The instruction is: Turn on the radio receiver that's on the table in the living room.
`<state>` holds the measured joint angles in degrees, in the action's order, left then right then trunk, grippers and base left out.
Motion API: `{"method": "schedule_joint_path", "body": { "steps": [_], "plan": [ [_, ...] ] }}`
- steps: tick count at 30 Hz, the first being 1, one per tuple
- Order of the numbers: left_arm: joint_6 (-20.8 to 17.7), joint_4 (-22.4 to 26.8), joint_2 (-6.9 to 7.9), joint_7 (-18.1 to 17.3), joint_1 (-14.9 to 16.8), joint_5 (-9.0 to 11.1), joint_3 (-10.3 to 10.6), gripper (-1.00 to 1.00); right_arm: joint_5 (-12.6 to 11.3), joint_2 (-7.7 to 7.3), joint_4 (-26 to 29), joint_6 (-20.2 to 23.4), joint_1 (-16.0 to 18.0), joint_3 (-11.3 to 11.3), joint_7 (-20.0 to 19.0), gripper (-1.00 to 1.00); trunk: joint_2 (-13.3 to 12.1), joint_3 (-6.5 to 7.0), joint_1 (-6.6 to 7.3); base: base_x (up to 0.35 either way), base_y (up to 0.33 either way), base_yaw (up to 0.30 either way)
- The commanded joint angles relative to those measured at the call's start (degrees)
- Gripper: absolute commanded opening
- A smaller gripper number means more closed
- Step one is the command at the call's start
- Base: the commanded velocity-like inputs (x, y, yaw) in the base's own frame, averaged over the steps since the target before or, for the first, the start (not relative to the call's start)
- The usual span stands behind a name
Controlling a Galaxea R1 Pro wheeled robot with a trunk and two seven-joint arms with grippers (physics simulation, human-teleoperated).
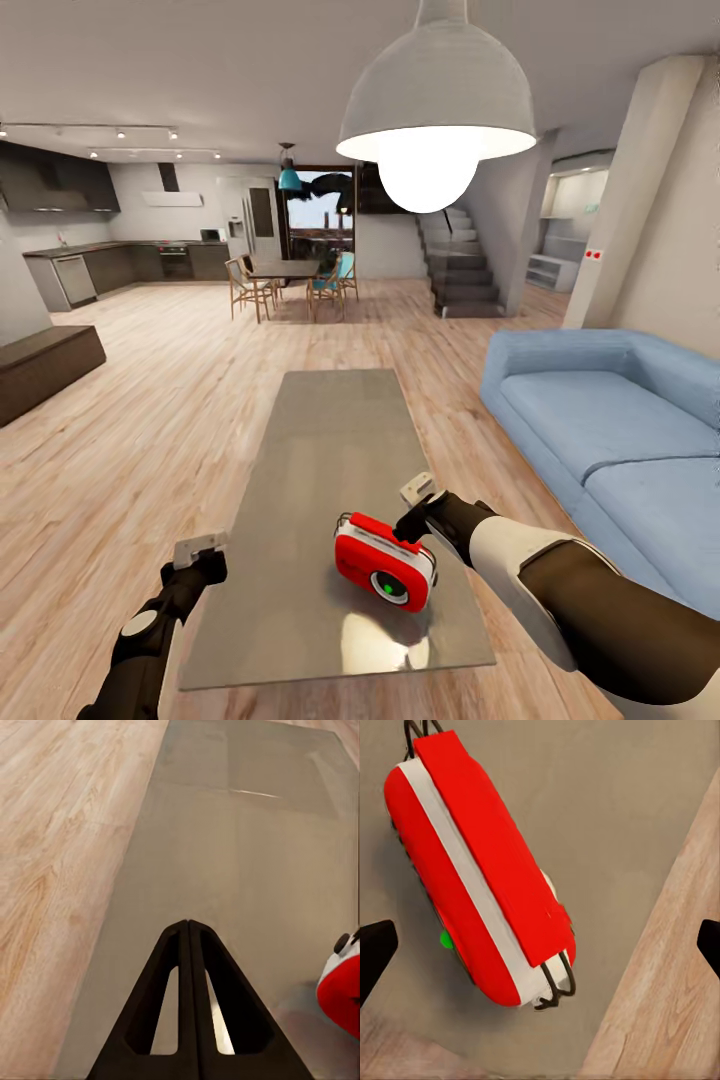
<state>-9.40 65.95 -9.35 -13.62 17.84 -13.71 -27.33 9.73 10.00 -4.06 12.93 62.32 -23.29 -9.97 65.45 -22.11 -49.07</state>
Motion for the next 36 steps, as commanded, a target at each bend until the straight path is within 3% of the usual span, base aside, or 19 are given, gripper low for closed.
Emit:
{"method": "schedule_joint_path", "body": {
  "steps": [1, 28, 33, 36],
  "plan": [
    [0.00, -0.46, 0.01, 0.00, 0.00, 0.00, -0.02, -1.00, 0.00, 0.00, 0.01, 0.00, 0.00, 0.00, 0.01, 1.00, -0.42, 0.18, 0.23, -0.336, 0.000, 0.000],
    [1.46, -2.91, 0.15, 0.00, 0.00, -0.13, -0.34, -1.00, -0.38, 0.00, -0.07, -0.38, -1.05, 0.09, -0.03, 1.00, -10.84, 4.85, 5.94, -0.313, 0.000, 0.000],
    [1.67, -7.94, 2.44, 0.06, 0.00, -0.25, -0.76, -1.00, -0.45, 0.00, -0.07, -2.76, -5.70, 0.12, 0.00, 1.00, -10.84, 4.85, 5.94, -0.029, 0.000, 0.000],
    [4.29, -19.89, 6.01, 0.16, 0.00, -0.17, -0.97, -1.00, -0.68, 0.00, -0.07, -7.80, -10.48, 0.18, 0.03, 1.00, -10.84, 4.85, 5.94, -0.003, 0.000, 0.000]
  ]
}}
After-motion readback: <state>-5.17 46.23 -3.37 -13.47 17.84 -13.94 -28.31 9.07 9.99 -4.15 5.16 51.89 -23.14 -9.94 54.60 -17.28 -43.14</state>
